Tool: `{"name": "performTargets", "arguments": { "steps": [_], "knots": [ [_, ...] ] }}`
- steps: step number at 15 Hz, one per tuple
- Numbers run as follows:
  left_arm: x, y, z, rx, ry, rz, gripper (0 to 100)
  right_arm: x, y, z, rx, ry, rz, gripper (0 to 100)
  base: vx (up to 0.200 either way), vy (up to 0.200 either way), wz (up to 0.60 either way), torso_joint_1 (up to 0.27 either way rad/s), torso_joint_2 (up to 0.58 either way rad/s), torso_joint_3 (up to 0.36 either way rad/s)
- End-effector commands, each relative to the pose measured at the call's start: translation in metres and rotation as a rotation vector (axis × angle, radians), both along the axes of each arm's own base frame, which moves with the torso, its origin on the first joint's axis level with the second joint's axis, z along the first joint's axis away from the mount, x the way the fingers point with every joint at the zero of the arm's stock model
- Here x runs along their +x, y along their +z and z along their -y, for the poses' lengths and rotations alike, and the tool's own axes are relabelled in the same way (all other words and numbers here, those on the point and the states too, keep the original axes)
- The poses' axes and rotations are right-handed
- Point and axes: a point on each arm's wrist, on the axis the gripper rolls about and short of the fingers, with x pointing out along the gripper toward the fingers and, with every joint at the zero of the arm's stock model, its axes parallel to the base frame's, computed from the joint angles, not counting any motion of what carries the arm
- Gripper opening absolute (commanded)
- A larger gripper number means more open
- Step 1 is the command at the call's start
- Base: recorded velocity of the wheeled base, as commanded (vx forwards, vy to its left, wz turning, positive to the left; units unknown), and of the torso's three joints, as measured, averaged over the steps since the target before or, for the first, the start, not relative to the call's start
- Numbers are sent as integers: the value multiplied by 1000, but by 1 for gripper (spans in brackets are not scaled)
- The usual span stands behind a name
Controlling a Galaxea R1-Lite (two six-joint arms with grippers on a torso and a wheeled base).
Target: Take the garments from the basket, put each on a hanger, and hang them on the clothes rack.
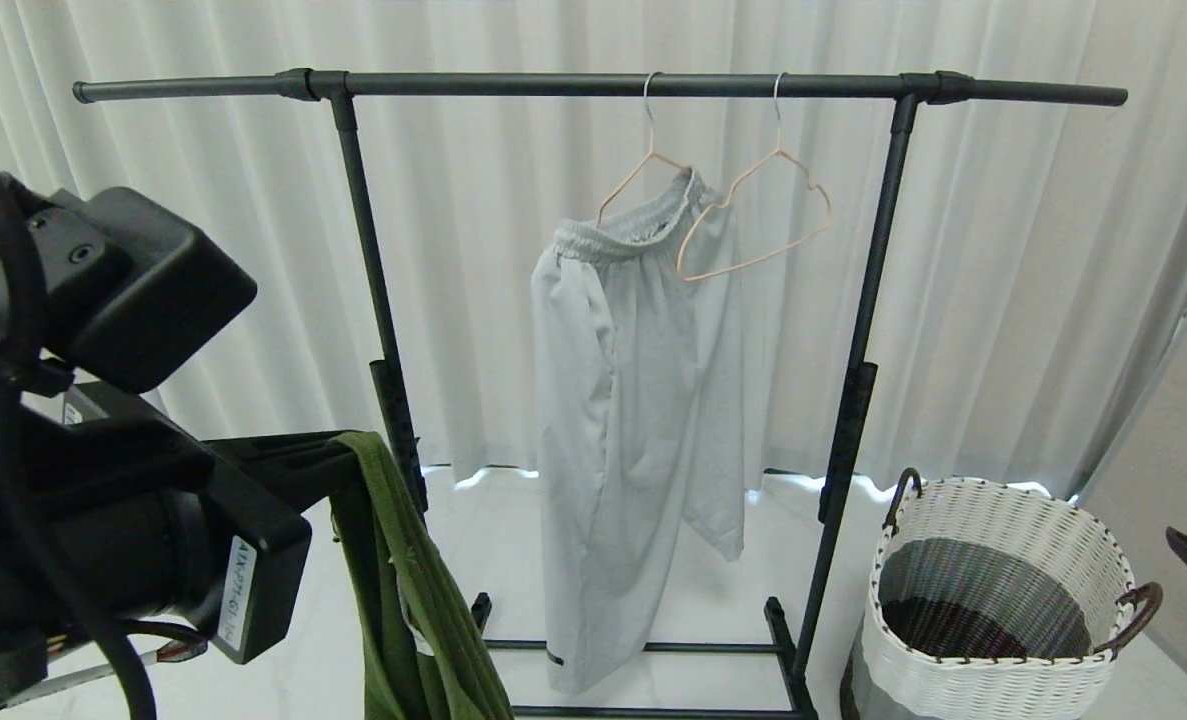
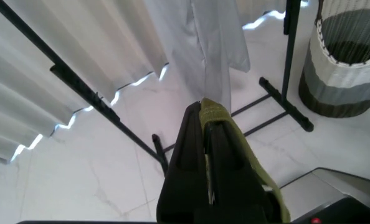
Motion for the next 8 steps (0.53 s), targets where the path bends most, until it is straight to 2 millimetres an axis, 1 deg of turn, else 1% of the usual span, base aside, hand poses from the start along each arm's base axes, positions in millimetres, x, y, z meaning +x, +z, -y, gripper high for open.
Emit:
{"name": "performTargets", "arguments": {
  "steps": [1,4,7,8],
  "knots": [
    [-5,-1,-6,9,-5,10,0,-1,1,0,10,-7,9,100,0,0,0,134,-398,-261],
    [-9,-3,-12,29,-14,25,0,-1,0,0,12,-7,3,100,0,0,0,157,-439,-281],
    [-17,-5,-22,103,-52,70,0,-1,1,0,12,-6,6,100,0,0,0,178,-455,-289],
    [-21,-9,-26,121,-62,74,0,-1,2,0,12,-2,12,100,0,0,0,188,-466,-281]
  ]
}}
